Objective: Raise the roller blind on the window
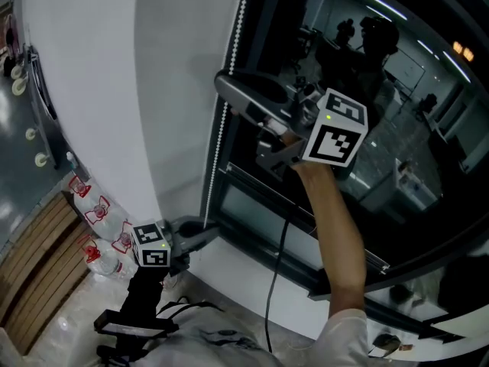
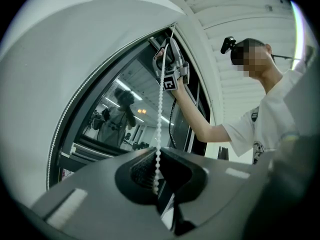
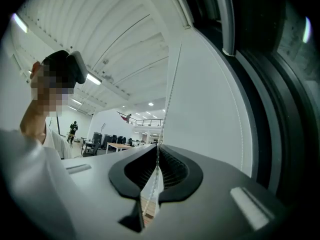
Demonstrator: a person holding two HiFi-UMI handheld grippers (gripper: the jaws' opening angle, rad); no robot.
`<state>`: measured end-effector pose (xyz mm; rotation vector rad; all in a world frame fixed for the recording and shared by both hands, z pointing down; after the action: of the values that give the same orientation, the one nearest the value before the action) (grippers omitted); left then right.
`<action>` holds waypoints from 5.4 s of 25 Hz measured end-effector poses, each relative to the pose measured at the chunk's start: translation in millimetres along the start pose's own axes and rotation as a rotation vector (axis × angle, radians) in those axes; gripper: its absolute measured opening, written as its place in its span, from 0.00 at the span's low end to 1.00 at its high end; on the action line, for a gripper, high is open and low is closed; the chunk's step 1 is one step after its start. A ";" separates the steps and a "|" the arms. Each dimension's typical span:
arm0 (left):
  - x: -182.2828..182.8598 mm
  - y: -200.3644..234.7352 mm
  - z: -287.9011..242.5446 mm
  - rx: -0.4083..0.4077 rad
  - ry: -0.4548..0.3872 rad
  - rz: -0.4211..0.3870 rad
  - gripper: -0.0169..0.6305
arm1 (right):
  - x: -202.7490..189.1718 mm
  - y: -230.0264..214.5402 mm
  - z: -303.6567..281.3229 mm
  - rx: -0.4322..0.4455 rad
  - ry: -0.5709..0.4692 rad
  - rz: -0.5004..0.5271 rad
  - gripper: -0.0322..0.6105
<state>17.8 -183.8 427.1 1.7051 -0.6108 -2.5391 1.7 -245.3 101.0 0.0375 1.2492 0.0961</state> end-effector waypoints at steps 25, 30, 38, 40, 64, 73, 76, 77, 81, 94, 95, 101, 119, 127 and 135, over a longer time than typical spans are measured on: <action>-4.4 0.1 -1.3 0.011 0.009 0.021 0.02 | -104.4 21.7 31.0 -0.039 0.091 -0.146 0.07; -0.3 1.2 -1.1 0.021 -0.002 0.019 0.02 | -137.2 28.2 37.9 -0.048 0.138 -0.177 0.07; -1.2 2.3 -0.6 0.026 -0.002 0.024 0.02 | -212.2 46.0 57.8 -0.068 0.247 -0.273 0.07; -2.0 2.5 -0.5 0.025 -0.001 0.025 0.02 | -220.4 45.6 62.8 -0.079 0.246 -0.296 0.07; -2.2 3.6 -1.2 0.033 -0.006 0.035 0.02 | -145.5 24.8 52.6 -0.053 0.084 -0.156 0.31; -6.0 2.5 -1.5 0.025 0.000 0.033 0.02 | -55.5 3.7 23.4 -0.053 -0.033 -0.035 0.18; -7.4 1.1 -2.0 0.021 0.003 0.038 0.02 | -52.0 8.7 20.9 -0.039 -0.037 -0.057 0.08; -7.6 0.4 -2.1 0.020 0.004 0.042 0.02 | -51.8 10.3 21.4 -0.036 -0.043 -0.076 0.08; -11.0 0.3 -1.8 0.017 0.007 0.049 0.02 | -53.3 10.7 25.4 -0.047 -0.045 -0.118 0.07; -13.6 14.2 14.1 0.036 0.009 0.030 0.03 | -62.8 8.3 28.0 -0.105 -0.060 -0.132 0.07; -13.2 16.4 17.0 0.054 0.011 0.009 0.03 | -60.9 8.3 29.9 -0.124 -0.080 -0.131 0.07; -33.8 31.6 50.2 0.212 0.123 -0.117 0.25 | -75.2 11.8 49.1 -0.326 -0.127 0.041 0.10; -94.2 -56.6 71.9 0.204 0.166 -0.142 0.02 | -227.7 194.2 262.5 -1.296 -0.043 0.113 0.05; -135.8 -166.9 76.1 0.211 0.152 -0.159 0.02 | -263.4 340.9 298.7 -1.469 0.075 0.108 0.05; -133.8 -219.8 94.9 0.271 0.119 -0.183 0.02 | -261.7 414.9 296.1 -1.523 0.067 0.160 0.05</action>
<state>29.7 79.3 503.6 2.0712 -0.8622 -2.5443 179.0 150.4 475.6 -1.1822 0.9684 1.1581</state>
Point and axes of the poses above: the fingertips, and each gripper's own axes: z backward along the fingers, y to its left, x out of its top, the point moved 2 cm from there along z, backward along the fingers, and after that the axes turned 10 degrees about -y, right-handed, at the moved point
